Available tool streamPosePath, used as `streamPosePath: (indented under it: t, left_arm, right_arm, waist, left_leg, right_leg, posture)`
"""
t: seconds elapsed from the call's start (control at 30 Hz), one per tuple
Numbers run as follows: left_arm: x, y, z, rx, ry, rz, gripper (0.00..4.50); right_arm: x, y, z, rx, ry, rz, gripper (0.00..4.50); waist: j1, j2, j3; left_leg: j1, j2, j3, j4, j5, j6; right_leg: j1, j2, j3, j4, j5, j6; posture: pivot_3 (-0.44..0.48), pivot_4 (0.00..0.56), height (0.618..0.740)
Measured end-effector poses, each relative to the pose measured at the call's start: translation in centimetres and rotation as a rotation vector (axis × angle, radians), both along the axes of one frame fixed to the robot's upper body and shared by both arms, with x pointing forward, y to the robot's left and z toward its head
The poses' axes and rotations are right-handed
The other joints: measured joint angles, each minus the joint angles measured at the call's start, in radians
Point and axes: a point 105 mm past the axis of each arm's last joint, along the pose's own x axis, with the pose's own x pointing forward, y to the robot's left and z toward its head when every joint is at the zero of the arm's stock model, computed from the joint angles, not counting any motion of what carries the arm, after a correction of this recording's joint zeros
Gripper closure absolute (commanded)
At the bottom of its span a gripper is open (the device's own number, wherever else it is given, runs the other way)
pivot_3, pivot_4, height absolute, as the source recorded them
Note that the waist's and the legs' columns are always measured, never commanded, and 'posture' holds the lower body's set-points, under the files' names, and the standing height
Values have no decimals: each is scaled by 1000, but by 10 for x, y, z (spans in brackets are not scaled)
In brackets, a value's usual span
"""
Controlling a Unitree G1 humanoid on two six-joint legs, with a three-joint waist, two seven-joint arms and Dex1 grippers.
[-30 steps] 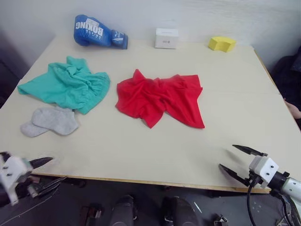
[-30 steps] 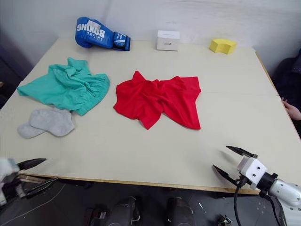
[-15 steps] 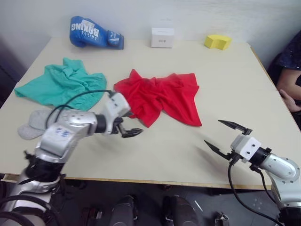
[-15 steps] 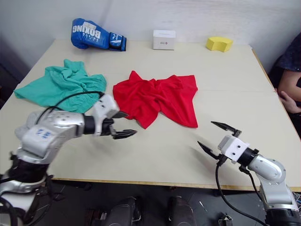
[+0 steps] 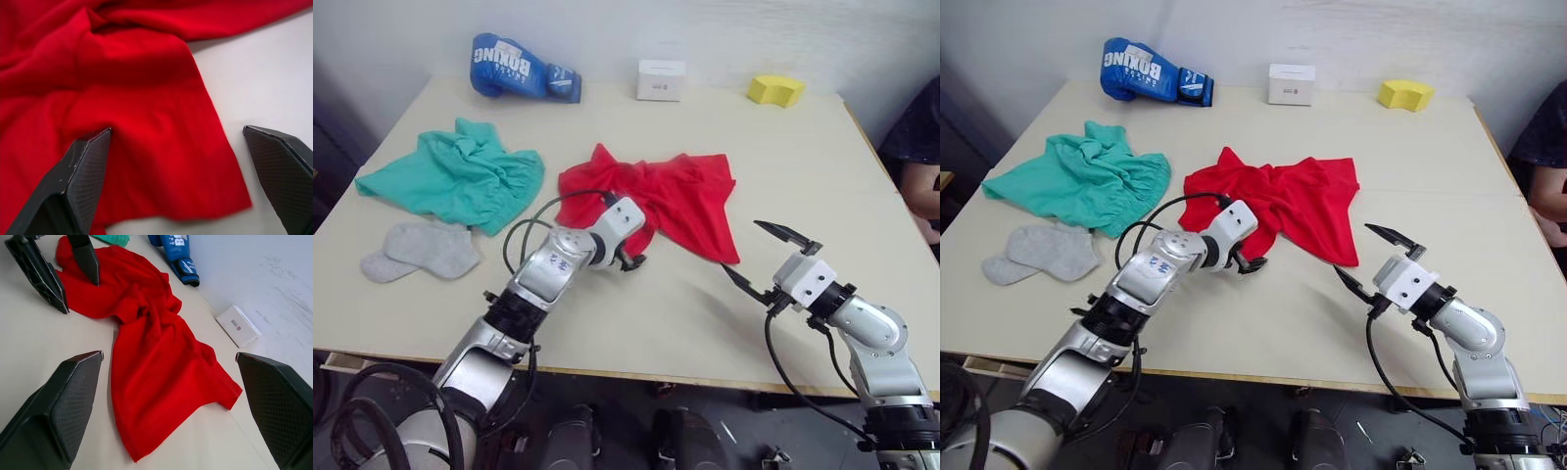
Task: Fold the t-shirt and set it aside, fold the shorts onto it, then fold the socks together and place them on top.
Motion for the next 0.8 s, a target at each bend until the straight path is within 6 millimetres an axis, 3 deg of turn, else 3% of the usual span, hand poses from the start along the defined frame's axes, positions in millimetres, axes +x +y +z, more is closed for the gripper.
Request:
streamPosePath:
  t: [0.13, 0.17, 0.37, 0.67, 0.8]
  left_arm:
    - [12, 1, 1, 43, -46, -7, 0]
    - [16, 2, 2, 62, -65, -8, 187]
    - [31, 18, 3, 154, -145, -19, 1724]
    - [41, 40, -4, 151, -83, -20, 4483]
    - [44, 55, -5, 103, -31, 7, 4483]
  right_arm:
    - [0, 0, -2, 10, 12, -3, 50]
    - [1, 1, -2, 17, 16, -3, 12]
    - [-1, 4, -6, 67, 32, 9, 0]
    - [-3, 9, -7, 77, 40, 27, 0]
    - [-2, 10, -8, 90, 48, 27, 0]
  waist:
    - [4, 0, 0]
    - [3, 0, 0]
    - [-17, 0, -1]
    - [-35, -3, -6]
    - [-46, -5, -8]
  left_leg:
    - [1, 0, 0, 0, 0, 0]
    - [1, 0, 0, 0, 0, 0]
    - [2, 2, 0, 0, -1, 0]
    - [5, 5, 3, 0, -5, 4]
    - [9, 7, 5, -1, -6, 2]
  right_leg:
    - [1, 0, 0, 0, 0, 0]
    - [1, 0, 0, 0, 0, 0]
    - [1, 0, 0, 1, 0, 0]
    - [1, 1, 0, 2, 0, -1]
    - [3, 2, 0, 3, -1, -3]
  posture:
    - [0, 150, 740]
    - [0, 150, 740]
    - [0, 150, 740]
    - [0, 150, 740]
    - [0, 150, 740]
